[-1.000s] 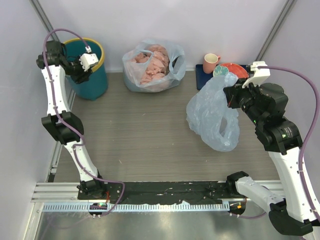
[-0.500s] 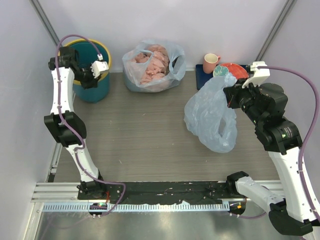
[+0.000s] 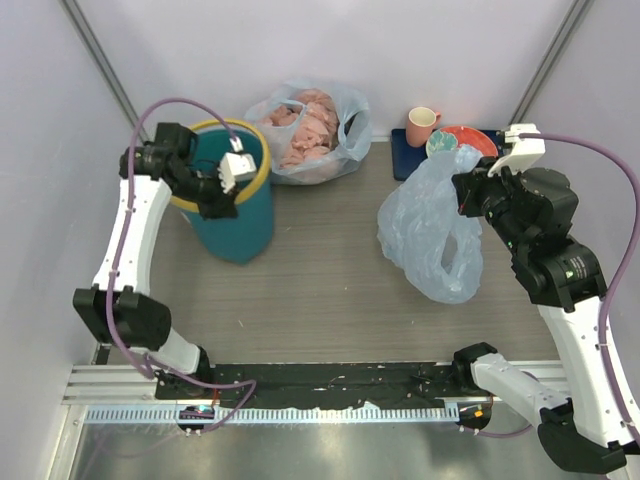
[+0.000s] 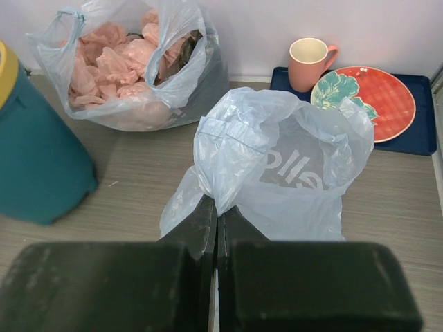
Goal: Put the trash bags into the trash bin
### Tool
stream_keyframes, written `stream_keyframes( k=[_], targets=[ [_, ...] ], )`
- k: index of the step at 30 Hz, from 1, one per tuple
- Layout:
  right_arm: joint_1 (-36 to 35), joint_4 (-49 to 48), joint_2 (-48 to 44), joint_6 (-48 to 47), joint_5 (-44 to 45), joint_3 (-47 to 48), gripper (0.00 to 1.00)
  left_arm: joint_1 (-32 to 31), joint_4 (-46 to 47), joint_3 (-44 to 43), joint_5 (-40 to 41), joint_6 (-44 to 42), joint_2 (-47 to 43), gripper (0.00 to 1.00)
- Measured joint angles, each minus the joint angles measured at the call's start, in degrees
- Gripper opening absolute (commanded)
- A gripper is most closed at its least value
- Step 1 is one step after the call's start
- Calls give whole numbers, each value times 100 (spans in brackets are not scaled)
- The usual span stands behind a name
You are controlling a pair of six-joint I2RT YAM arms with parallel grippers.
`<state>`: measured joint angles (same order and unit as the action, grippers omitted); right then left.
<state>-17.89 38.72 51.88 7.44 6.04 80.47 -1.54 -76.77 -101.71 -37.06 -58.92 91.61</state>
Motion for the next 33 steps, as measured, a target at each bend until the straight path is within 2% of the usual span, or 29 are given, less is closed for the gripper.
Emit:
stream_keyframes(
  k=[5,10,17,18,19,21,22,25,28,33],
  targets=[
    [0,2,-44,-20,153,0,1,-920,-138,586,-678,616,-758,0],
    [0,2,-83,-20,212,0,1,-1725,-101,774,-1305,1453,-909,0],
    [0,4,-96,-22,243,0,1,-3377,688,1191,-562,2660,-1185,0],
    [0,7,-103,-22,243,0,1,-3606,796,1193,-413,2789,-1185,3],
    [0,9,-116,-24,243,0,1,-3773,876,1191,-278,2883,-1172,12],
    [0,22,-140,-26,243,0,1,-4094,966,1147,22,3045,-1106,22],
    [0,24,-157,-26,243,0,1,-4199,942,1071,133,3099,-1040,31],
    [0,33,-203,-46,243,0,1,-4334,780,697,330,3318,-743,44],
    [0,35,-251,-68,240,0,1,-4457,562,518,516,3473,-562,50],
    [0,37,-306,-116,240,0,1,-4769,267,424,765,3539,-538,55]
  ],
)
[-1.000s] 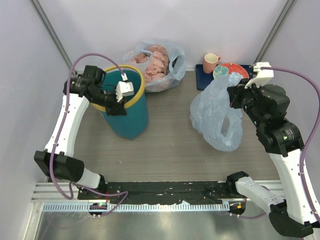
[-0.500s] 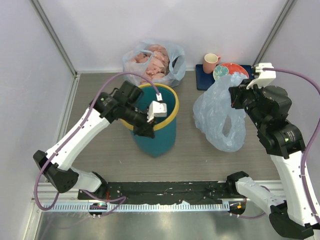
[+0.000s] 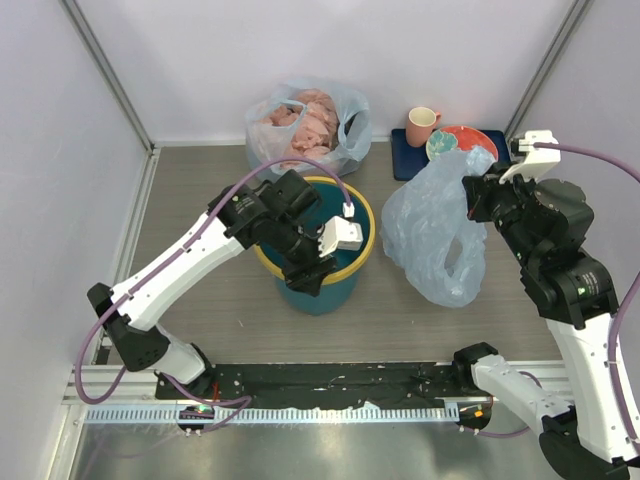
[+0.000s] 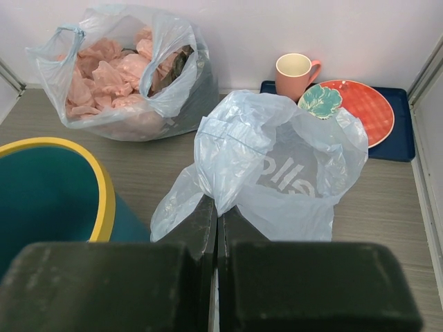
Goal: Put the trash bags into the trash bin
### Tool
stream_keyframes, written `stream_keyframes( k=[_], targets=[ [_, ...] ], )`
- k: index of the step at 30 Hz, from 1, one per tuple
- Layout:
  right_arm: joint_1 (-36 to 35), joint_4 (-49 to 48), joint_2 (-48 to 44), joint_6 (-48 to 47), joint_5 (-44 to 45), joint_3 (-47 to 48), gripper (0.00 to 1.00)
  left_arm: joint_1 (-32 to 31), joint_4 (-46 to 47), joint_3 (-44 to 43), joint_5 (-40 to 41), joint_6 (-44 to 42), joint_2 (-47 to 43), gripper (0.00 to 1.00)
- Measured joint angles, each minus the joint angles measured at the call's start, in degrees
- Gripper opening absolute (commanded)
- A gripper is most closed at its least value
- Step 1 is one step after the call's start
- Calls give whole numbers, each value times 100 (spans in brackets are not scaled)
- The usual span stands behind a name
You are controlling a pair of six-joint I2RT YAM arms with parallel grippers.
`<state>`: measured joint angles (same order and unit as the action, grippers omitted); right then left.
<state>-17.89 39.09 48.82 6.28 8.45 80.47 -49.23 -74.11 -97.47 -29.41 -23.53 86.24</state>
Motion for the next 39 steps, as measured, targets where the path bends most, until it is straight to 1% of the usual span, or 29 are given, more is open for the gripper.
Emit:
stream_keyframes(
  k=[1,2,3,4,9,10,13,15,20,23,32,39],
  targets=[
    [0,0,-11,-9,0,0,1,-55,-55,-39,46,17,0,59],
    [0,0,-24,-15,0,0,1,-96,-96,-76,76,28,0,59],
    [0,0,-35,-15,-2,0,1,-140,-138,-131,129,42,0,58],
    [0,0,-48,-17,-2,0,1,-173,-170,-190,170,55,0,52],
    [0,0,-63,-17,-4,0,1,-254,-238,-358,411,79,-11,39],
    [0,0,-85,-17,-4,0,1,-267,-249,-372,483,72,-11,33],
    [0,0,-94,-17,-7,0,1,-343,-293,-415,629,59,-15,24],
    [0,2,-94,-17,-9,0,1,-404,-306,-472,708,57,-17,20],
    [0,2,-96,-17,-22,0,1,-603,-313,-538,1047,-13,-81,18],
    [0,2,-96,-17,-28,0,1,-734,-330,-538,1231,-87,-118,13],
    [0,4,-96,-15,-70,0,1,-951,-400,-761,1596,-170,-166,12],
    [0,4,-125,-15,-85,0,1,-1058,-444,-822,1952,-313,-184,5]
  ],
)
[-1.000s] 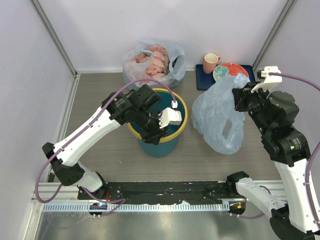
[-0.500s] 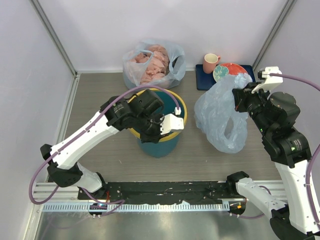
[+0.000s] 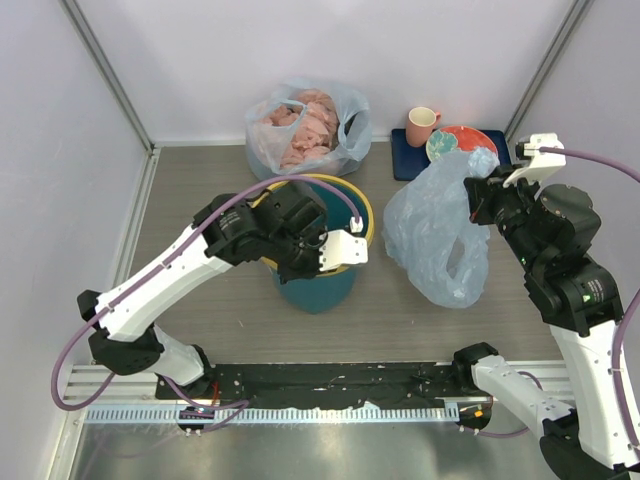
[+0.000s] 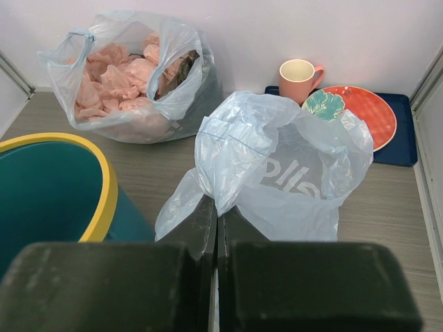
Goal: Put the trash bags into the trash bin
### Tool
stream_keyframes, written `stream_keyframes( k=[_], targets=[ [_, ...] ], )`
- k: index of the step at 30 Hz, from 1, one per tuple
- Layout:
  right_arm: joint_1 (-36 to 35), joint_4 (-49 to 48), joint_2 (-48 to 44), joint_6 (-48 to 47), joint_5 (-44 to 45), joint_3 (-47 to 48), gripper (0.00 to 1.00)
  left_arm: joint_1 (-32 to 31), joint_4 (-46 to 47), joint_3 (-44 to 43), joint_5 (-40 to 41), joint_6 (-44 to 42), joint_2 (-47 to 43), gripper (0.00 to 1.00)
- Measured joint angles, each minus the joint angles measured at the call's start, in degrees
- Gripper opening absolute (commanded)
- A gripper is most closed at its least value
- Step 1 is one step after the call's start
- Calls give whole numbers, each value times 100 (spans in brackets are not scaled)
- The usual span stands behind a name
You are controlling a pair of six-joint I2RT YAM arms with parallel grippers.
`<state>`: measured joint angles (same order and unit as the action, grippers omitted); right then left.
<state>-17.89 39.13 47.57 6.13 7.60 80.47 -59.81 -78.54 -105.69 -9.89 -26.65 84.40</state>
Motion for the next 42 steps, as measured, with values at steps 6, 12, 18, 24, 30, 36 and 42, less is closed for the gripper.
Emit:
stream_keyframes(
  k=[6,12,18,24,30,36,42],
  targets=[
    [0,4,-17,0,-2,0,1,-63,-37,-448,302,-199,-35,0],
    [0,15,-35,0,-20,0,1,-94,-59,-474,483,-278,-81,0],
    [0,42,-35,0,-24,0,1,-101,-61,-474,894,-258,-199,0],
    [0,42,-35,2,-116,0,1,-98,-127,-719,697,-22,-310,0],
    [0,39,-52,-74,-168,-68,1,-98,-232,-1029,525,52,-225,0],
    [0,118,-144,-280,-225,-470,1,-98,-234,-1421,533,96,63,0],
    [0,208,-7,-623,-234,-935,21,-98,-170,-1340,557,98,87,0]
  ],
)
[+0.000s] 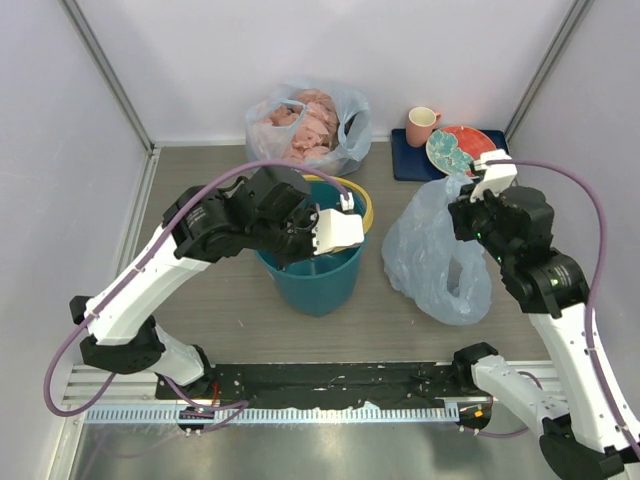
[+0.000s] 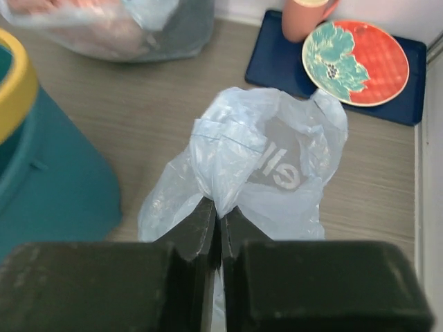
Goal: Put the trash bags into the trash bin
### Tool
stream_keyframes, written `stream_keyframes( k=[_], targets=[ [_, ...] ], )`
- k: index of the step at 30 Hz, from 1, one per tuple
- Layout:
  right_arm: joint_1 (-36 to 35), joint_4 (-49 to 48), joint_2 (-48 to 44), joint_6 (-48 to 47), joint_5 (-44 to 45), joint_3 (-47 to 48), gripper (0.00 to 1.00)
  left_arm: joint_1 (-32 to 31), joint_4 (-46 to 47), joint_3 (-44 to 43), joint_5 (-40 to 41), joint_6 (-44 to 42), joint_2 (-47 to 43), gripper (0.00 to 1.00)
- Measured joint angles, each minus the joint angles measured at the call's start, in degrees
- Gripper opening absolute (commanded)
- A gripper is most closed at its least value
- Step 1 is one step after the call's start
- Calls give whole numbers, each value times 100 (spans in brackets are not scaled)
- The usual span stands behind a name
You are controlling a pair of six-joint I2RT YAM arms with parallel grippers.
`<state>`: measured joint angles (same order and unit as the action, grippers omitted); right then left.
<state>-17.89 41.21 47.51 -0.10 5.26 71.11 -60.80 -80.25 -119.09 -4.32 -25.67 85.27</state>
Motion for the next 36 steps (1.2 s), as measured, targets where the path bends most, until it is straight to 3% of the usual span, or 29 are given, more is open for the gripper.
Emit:
stream_keyframes(
  k=[1,4,8,18,24,28,36],
  targets=[
    [0,28,61,-44,2,-48,40,0,26,61,2,0,-17,0],
    [0,203,284,-140,22,-72,64,0,105,262,7,0,-63,0],
    [2,656,533,-153,81,83,74,0,155,411,7,9,-90,0],
    [2,1547,367,116,177,1357,76,0,350,553,2,127,-136,0],
    [13,1624,330,588,-638,1755,63,0,415,623,4,190,-155,0],
    [11,1283,243,1185,-1729,1368,56,0,496,704,4,282,-205,0],
    [11,214,376,2435,-2966,-120,55,0,562,708,4,350,-275,0]
  ],
)
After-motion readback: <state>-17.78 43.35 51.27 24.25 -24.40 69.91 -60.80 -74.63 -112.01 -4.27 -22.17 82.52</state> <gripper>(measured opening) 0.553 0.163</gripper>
